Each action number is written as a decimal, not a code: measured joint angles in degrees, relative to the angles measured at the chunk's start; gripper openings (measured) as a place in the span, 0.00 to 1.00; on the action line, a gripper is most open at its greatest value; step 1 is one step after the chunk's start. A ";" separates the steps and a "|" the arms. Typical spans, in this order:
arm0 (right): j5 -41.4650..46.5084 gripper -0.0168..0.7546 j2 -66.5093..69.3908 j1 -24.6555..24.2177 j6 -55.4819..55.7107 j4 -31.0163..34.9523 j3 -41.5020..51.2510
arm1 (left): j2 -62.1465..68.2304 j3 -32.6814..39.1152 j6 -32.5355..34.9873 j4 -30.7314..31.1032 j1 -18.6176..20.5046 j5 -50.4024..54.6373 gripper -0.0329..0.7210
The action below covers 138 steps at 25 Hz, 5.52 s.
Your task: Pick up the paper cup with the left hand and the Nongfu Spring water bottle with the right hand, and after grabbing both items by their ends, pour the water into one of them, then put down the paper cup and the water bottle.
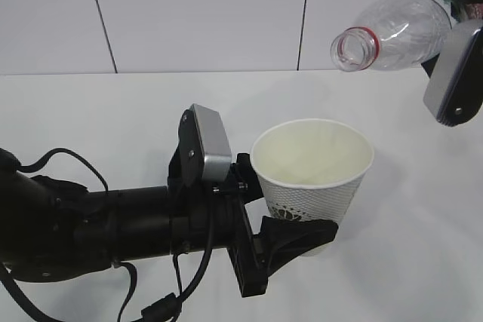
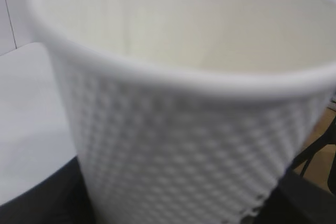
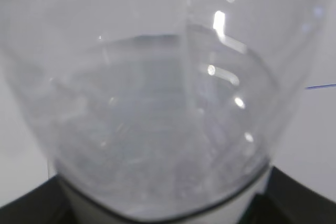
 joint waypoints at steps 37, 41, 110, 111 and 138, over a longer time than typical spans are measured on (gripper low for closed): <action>-1.37 0.61 0.00 0.00 -0.75 0.00 0.00 | 0.00 0.00 0.00 -0.48 0.00 0.34 0.75; -1.37 0.61 0.00 0.00 -0.75 0.00 0.00 | 0.00 0.00 0.00 -0.48 0.00 0.34 0.75; -1.70 0.61 0.00 0.00 -1.80 0.00 0.00 | 0.00 0.00 0.00 -0.48 0.00 0.56 0.75; -1.70 0.61 0.00 0.00 -1.80 0.00 0.00 | 0.00 0.00 0.00 -0.48 0.00 0.56 0.75; -1.70 0.61 0.00 0.00 -1.94 0.00 0.00 | 0.00 0.00 0.00 -0.48 0.00 0.76 0.75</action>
